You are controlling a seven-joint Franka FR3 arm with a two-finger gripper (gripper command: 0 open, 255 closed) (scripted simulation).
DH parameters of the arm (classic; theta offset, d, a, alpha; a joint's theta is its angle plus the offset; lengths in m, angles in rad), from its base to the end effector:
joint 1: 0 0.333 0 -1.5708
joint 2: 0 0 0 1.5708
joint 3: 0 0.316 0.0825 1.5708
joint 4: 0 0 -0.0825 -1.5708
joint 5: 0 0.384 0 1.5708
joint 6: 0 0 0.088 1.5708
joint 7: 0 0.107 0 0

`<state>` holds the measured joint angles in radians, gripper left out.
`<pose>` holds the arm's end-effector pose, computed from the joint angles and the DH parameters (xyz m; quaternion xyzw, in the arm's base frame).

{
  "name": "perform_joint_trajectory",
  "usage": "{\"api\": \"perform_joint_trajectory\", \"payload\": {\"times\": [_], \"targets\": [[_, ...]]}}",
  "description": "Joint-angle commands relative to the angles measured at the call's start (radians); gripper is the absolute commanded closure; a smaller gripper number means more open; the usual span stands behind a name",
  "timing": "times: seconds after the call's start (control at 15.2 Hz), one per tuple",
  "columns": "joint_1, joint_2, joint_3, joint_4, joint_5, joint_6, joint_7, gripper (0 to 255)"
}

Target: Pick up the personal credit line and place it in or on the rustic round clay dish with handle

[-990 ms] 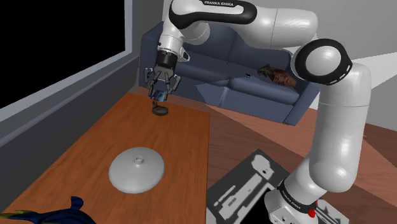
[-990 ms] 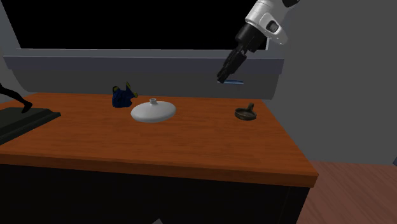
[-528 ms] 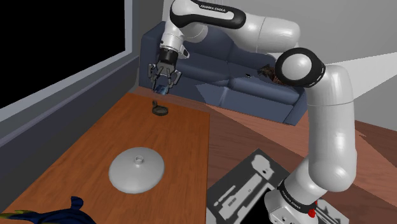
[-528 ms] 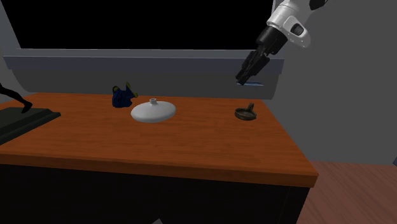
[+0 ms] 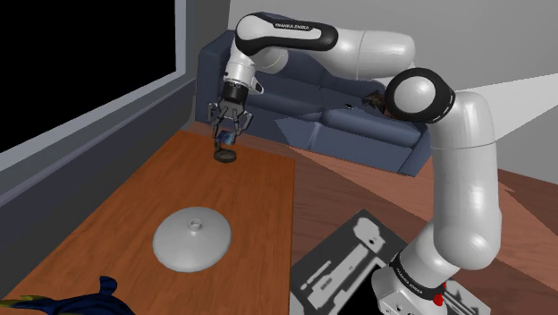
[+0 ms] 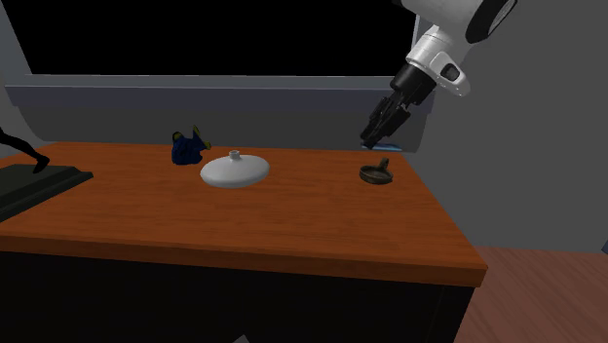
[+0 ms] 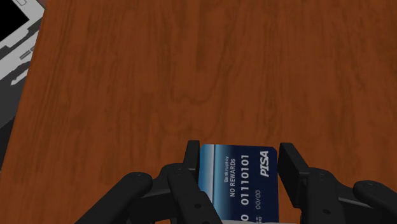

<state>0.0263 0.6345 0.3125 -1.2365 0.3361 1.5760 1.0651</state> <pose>0.6648 0.2154 0.4033 -0.8806 0.3763 0.2641 0.1147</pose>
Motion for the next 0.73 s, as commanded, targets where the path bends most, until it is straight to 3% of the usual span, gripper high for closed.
{"api": "perform_joint_trajectory", "payload": {"times": [0.0, 0.66], "targets": [[0.001, 0.004, -0.001, -0.02, -0.001, 0.023, -0.009, 255], [0.002, 0.017, -0.004, -0.06, -0.002, 0.071, -0.029, 255]]}}
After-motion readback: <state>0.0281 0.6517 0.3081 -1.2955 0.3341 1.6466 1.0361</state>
